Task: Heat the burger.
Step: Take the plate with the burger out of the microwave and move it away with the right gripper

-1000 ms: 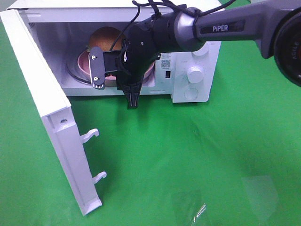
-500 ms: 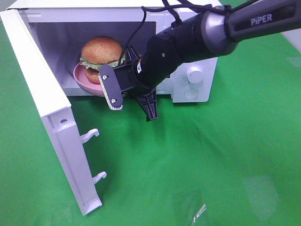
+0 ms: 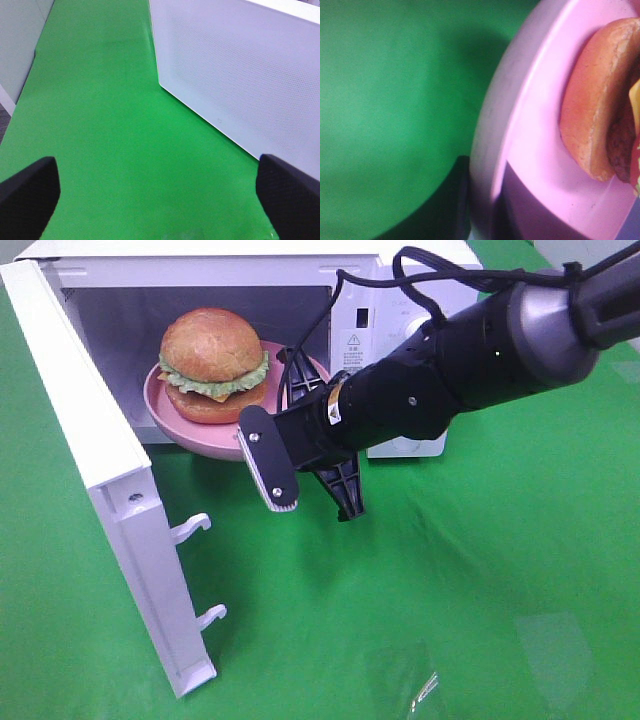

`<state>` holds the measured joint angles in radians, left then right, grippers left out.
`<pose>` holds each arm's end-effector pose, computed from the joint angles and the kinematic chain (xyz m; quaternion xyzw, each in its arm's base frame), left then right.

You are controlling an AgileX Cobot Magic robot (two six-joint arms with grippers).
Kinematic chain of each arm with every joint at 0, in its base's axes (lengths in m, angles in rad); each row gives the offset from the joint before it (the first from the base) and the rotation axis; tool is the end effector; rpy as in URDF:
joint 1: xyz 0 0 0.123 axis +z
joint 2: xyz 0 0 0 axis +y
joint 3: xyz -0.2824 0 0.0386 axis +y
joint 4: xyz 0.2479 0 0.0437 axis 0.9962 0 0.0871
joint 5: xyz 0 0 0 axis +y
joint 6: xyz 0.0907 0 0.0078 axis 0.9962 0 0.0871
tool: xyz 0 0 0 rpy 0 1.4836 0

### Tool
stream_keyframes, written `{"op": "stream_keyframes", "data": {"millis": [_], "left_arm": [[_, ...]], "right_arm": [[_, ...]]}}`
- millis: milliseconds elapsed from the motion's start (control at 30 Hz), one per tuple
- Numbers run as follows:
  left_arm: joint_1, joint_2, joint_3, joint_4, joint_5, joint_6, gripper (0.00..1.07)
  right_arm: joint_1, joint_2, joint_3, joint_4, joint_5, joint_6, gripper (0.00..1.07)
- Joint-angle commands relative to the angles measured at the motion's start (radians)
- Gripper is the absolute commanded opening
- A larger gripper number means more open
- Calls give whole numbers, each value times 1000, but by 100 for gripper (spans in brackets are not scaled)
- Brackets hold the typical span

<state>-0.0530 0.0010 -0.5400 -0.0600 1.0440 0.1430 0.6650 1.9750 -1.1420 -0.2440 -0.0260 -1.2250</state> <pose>-0.0092 -0.0042 0.2897 0.0835 0.8338 -0.0054 0.5456 0.3254 0.2559 0.1533 -0.7984 0.4387 -0.1587 0.3807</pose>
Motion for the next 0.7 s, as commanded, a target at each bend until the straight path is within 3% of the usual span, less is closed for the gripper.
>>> {"op": "stream_keyframes", "data": {"millis": [33,200,700], "left_arm": [[2,-1,1,3,-5,-4,100],[2,-1,1,3,-5,-4,100],[2,-1,1,3,-5,-4,100]], "right_arm": [[-13,-78,65,3,-66,18,0],[-11,-150,153,-50,-72,18,0],[-11,-340,345,-50,-47,24,0]]}}
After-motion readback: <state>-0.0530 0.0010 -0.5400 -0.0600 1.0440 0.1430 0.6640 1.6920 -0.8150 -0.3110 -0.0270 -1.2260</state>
